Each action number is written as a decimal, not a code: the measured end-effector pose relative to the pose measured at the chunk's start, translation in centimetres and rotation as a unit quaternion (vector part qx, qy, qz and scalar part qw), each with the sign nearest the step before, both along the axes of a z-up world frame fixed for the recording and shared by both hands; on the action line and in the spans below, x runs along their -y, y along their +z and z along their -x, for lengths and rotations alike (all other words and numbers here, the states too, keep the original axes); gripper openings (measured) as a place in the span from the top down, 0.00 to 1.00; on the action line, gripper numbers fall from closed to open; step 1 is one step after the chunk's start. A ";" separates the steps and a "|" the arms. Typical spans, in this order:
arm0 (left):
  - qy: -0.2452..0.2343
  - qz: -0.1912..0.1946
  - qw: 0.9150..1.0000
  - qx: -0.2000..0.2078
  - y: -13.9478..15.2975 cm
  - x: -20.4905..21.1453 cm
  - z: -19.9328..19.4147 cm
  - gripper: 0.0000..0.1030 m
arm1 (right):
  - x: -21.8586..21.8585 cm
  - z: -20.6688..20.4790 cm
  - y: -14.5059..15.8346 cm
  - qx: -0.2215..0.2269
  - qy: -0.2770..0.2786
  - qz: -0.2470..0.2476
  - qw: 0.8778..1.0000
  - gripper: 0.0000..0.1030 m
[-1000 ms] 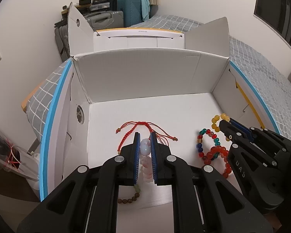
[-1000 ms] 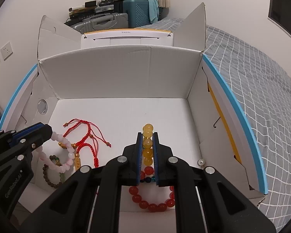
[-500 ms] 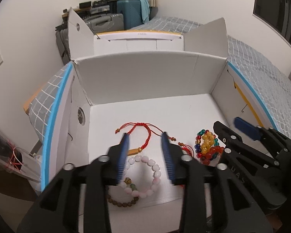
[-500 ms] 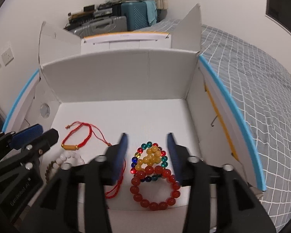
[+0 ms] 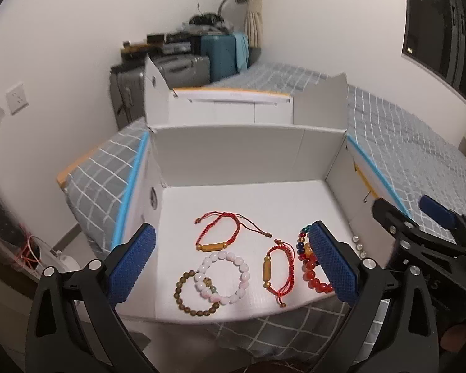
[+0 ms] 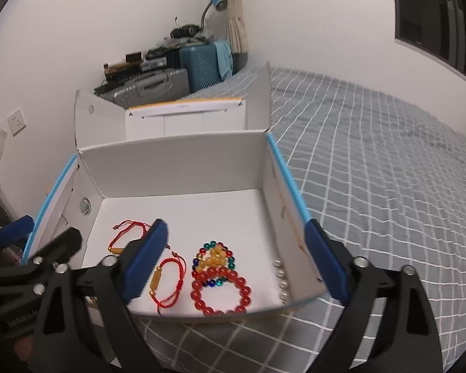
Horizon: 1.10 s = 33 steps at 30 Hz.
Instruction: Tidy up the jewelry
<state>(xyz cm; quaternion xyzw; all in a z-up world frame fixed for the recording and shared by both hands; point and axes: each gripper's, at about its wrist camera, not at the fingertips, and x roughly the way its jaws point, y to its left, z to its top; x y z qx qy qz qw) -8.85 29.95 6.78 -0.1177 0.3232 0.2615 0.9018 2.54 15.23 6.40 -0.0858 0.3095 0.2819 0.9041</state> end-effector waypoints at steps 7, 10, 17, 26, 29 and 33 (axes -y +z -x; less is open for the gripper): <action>-0.007 -0.013 1.000 0.019 0.4 2.6 3.4 0.06 | 3.9 3.3 1.0 0.030 -0.013 -0.009 0.999 0.07; -0.010 -0.015 1.000 0.017 -0.1 3.5 4.5 0.06 | 5.4 4.8 1.0 0.039 -0.014 -0.006 0.999 0.07; -0.015 -0.006 1.000 0.011 -1.5 4.5 6.7 0.06 | 7.4 7.4 0.3 0.037 -0.009 0.000 0.999 0.07; -0.014 0.002 1.000 -0.001 -2.8 5.0 7.6 0.06 | 7.3 8.6 -0.8 0.031 -0.004 0.004 1.000 0.07; -0.012 0.000 1.000 -0.007 -3.1 5.3 7.5 0.06 | 7.4 8.6 -1.1 0.026 0.000 0.003 1.000 0.07; -0.012 -0.003 1.000 -0.011 -3.3 5.5 7.3 0.06 | 7.6 8.6 -1.4 0.024 0.000 0.004 1.000 0.07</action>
